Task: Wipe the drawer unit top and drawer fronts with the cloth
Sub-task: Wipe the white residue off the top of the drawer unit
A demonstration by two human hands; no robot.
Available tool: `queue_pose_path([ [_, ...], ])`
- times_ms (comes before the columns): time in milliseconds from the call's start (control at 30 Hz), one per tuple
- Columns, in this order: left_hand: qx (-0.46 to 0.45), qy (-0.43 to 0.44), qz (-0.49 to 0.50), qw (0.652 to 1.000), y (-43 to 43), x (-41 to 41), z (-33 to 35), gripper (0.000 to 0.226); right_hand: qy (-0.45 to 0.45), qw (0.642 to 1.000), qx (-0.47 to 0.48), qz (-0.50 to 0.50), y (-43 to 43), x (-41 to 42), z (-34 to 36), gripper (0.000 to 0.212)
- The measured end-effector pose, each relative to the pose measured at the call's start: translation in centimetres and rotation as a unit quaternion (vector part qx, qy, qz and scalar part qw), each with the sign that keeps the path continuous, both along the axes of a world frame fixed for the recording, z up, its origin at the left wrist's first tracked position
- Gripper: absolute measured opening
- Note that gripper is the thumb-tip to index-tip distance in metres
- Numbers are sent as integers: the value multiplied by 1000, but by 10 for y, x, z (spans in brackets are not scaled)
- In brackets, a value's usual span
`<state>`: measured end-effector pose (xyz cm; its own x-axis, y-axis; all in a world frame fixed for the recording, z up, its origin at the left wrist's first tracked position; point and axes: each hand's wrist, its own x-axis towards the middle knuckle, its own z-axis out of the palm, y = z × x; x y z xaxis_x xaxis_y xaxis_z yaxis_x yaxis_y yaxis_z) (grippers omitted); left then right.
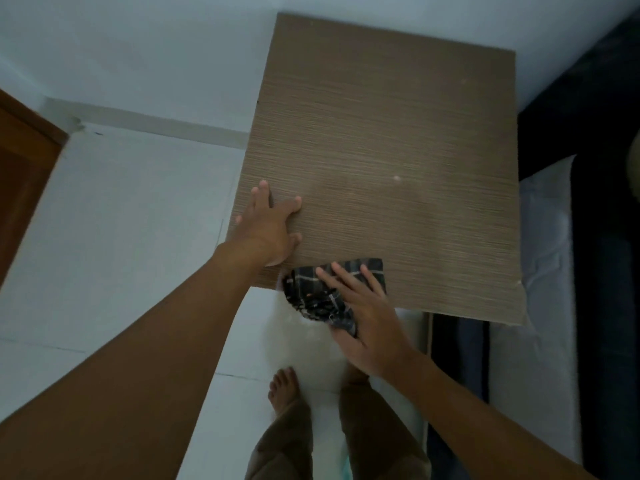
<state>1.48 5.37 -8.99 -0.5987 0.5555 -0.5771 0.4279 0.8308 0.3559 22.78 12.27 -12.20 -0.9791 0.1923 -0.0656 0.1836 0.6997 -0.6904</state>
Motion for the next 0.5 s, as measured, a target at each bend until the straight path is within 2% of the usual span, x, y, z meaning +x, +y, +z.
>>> queue_pose_path([
  [100, -5, -6, -15, 1000, -3, 2, -2, 67, -8, 994, -67, -80, -32, 13, 12, 55],
  [133, -8, -4, -23, 1000, -4, 3, -1, 69, -34, 989, -101, -105, -41, 17, 17, 48],
  [200, -17, -1, -36, 999, -5, 7, -1, 75, -106, 967, -181, -146, -55, 27, 25, 17],
  [267, -21, 2, -43, 999, -5, 11, 0, 80, -139, 944, -229, -191, -60, 39, 33, 33],
  [367, -28, 16, -45, 998, -4, 15, -3, 86, -123, 897, -288, -312, -54, 53, 55, 43],
  [433, -35, 17, -38, 999, -1, 20, -3, 89, -57, 855, -319, -405, -35, 57, 74, 49],
  [500, -47, 15, -39, 998, 8, 28, -3, 93, 25, 839, -278, -467, -6, 58, 93, 48],
])
